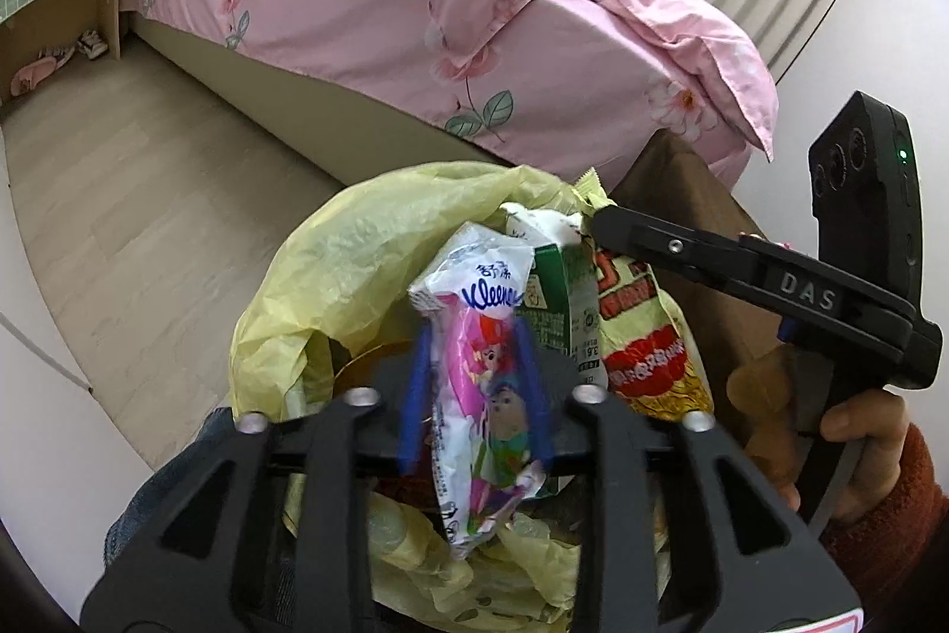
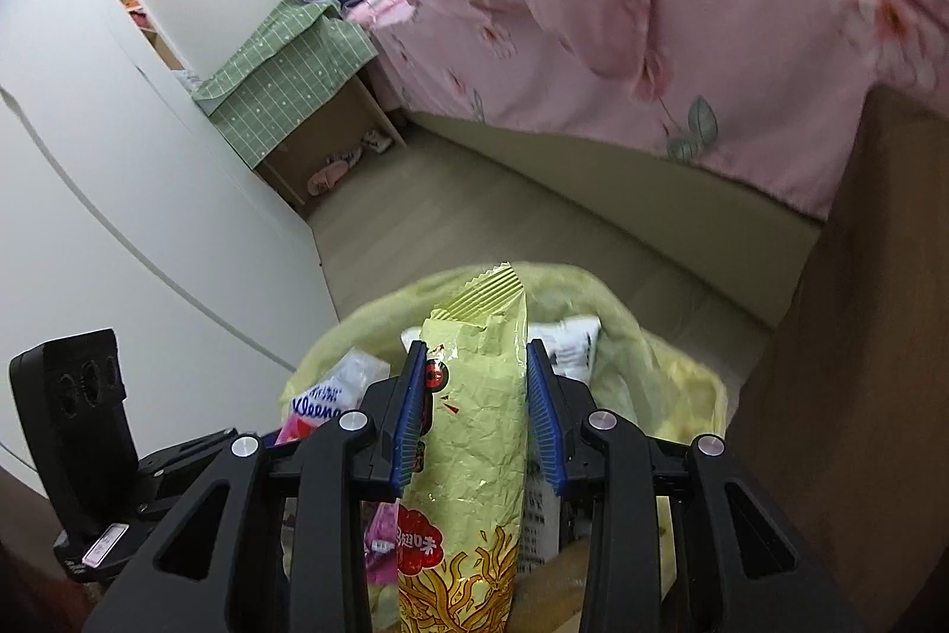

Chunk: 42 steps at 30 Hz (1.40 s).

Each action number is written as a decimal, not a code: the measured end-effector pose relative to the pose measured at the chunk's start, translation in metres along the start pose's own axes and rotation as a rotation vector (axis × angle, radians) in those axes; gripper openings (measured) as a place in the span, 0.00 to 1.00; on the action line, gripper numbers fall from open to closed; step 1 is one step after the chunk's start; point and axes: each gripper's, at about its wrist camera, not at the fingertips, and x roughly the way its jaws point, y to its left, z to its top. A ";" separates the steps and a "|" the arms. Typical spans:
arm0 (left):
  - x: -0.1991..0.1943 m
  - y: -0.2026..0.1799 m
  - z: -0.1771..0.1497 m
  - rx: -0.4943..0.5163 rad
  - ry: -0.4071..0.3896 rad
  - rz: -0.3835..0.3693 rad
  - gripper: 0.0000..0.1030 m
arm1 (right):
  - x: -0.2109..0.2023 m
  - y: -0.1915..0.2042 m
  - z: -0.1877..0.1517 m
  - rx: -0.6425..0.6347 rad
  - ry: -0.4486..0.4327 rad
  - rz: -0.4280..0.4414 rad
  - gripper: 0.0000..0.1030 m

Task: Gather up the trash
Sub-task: 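Carry the wrapper and chip bag over the yellow bag with both grippers, then open both grippers to drop the wrapper and chip bag into the bag, then grasp the pink ice-cream wrapper with the right gripper and lift it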

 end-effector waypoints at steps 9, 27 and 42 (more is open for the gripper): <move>-0.020 0.010 0.000 -0.064 -0.032 0.007 0.44 | -0.012 0.002 -0.001 -0.006 -0.035 0.030 0.49; -0.062 -0.042 0.003 0.043 -0.154 0.009 0.44 | -0.138 -0.011 -0.029 -0.083 -0.199 -0.156 0.52; -0.015 -0.173 -0.022 0.294 -0.035 -0.178 0.44 | -0.268 -0.128 -0.124 0.058 -0.278 -0.551 0.52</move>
